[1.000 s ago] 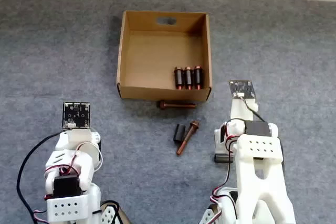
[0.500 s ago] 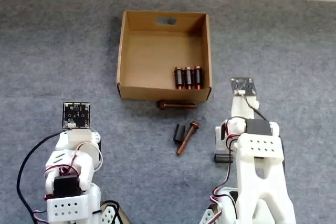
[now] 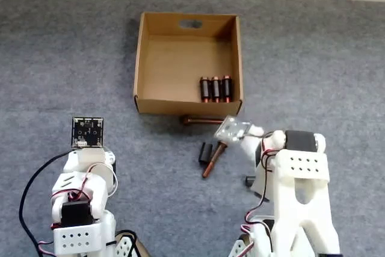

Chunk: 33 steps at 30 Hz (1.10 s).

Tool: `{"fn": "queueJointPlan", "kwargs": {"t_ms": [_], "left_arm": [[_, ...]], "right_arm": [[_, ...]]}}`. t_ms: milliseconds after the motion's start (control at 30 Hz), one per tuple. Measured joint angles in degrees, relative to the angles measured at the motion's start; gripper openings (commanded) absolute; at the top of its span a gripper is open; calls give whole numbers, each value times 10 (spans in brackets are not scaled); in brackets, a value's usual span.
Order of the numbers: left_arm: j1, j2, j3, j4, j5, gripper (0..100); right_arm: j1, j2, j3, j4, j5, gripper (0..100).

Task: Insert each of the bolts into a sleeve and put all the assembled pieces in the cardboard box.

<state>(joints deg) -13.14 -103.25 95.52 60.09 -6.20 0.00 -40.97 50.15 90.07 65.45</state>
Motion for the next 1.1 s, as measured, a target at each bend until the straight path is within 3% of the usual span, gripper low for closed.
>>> {"fn": "queueJointPlan", "kwargs": {"t_ms": [200, 367, 600, 1100], "left_arm": [[0, 0, 0, 0, 0, 9], [0, 0, 0, 0, 0, 10], [0, 0, 0, 0, 0, 10], [0, 0, 0, 0, 0, 10]], "right_arm": [[0, 0, 78, -106, 55, 209], [-1, 0, 132, -178, 58, 209], [-41, 0, 154, -210, 58, 209], [-42, 0, 156, -258, 58, 209]]}}
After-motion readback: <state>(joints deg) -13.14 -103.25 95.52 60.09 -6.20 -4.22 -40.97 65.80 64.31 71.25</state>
